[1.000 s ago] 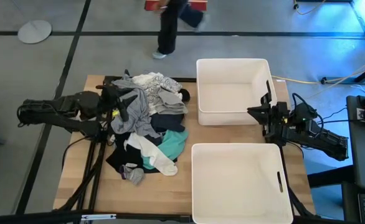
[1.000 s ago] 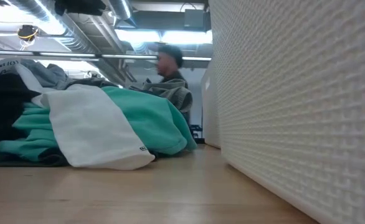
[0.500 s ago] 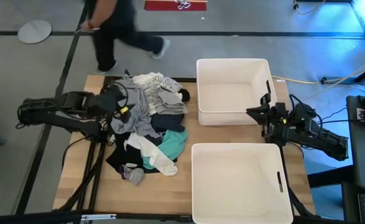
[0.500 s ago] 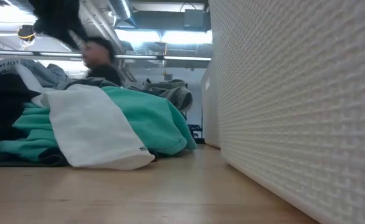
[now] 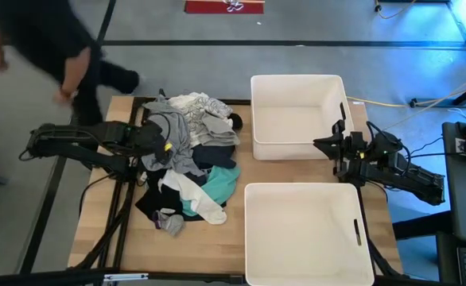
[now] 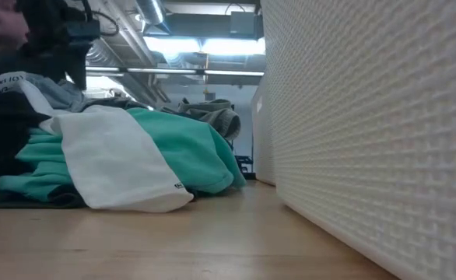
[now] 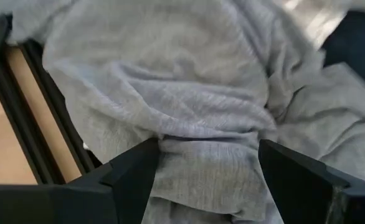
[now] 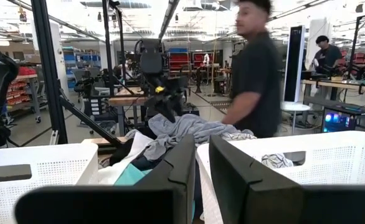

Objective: Sort clothes
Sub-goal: Put the gray shirt into the top white laundry bin

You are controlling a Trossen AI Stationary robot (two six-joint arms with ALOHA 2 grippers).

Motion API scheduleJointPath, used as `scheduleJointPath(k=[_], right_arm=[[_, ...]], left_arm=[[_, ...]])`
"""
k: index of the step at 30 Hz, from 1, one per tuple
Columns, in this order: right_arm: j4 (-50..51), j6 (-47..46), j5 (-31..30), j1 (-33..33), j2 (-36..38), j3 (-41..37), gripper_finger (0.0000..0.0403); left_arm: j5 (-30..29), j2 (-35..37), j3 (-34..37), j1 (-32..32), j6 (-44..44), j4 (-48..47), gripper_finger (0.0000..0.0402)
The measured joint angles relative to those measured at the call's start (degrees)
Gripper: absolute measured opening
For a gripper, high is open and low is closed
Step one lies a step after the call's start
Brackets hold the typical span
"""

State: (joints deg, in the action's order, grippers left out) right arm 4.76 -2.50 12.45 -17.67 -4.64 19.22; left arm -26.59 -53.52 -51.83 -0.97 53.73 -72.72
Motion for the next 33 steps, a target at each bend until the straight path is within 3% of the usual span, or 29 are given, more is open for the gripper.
scheduleJointPath(k=[5, 15, 22, 29, 33], right_arm=[[-0.2, 0.0, 0.0, 0.0, 0.0, -1.4, 0.005], [-0.8, 0.0, 0.0, 0.0, 0.0, -2.1, 0.005], [-0.8, 0.0, 0.0, 0.0, 0.0, -2.1, 0.005], [-0.8, 0.0, 0.0, 0.0, 0.0, -2.1, 0.005], [-0.7, 0.0, 0.0, 0.0, 0.0, -2.1, 0.005]], left_arm=[[2.6, -0.9, 3.7, -1.6, 1.9, 2.2, 0.0269], [2.4, -1.4, 14.0, -5.4, -4.8, 20.8, 0.0254], [2.1, -1.4, 17.8, -6.5, -9.5, 26.7, 0.0164], [0.6, -1.0, 15.6, -6.5, -17.5, 26.3, 0.0049], [-2.7, -1.0, 10.7, -6.5, -23.2, 26.3, 0.0042]])
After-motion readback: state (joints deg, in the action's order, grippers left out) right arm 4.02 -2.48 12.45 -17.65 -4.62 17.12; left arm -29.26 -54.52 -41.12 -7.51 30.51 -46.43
